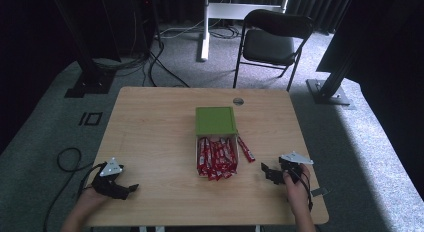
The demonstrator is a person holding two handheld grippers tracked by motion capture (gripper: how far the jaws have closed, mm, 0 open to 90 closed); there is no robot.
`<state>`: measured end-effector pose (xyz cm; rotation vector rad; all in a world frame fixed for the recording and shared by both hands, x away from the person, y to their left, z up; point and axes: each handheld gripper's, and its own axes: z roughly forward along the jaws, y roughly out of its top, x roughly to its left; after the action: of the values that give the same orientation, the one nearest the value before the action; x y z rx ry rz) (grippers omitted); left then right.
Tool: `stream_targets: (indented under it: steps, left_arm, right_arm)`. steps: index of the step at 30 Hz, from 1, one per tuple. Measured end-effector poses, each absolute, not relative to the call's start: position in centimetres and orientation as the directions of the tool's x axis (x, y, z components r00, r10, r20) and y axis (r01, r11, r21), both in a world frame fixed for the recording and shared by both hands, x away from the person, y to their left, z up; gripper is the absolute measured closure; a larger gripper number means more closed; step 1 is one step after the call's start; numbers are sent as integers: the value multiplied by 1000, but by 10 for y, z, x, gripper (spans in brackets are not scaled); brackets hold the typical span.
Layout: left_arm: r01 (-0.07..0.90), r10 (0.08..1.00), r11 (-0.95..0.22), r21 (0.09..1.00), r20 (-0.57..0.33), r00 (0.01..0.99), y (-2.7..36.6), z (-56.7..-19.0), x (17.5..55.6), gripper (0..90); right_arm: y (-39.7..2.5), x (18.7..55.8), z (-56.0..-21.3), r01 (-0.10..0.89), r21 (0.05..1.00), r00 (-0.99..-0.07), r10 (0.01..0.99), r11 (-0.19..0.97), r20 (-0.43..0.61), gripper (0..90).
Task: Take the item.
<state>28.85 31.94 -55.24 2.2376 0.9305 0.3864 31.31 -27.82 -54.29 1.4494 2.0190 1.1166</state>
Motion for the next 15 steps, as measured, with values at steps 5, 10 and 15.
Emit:
stream_targets:
  steps: [5, 10, 15]
  left_arm:
    - [513, 713, -518, 685, 14, 701, 319, -552, 289, 15]
    - [513, 713, -519, 684, 14, 701, 319, -552, 289, 15]
    - [512, 712, -521, 683, 16, 702, 320, -552, 289, 15]
  right_arm:
    - [-290, 306, -546, 595, 788, -377, 921, 158, 100, 159]
    - [-298, 298, -548, 597, 779, -406, 910, 192, 87, 136]
    - [-304, 292, -550, 588, 778, -429, 901, 222, 67, 127]
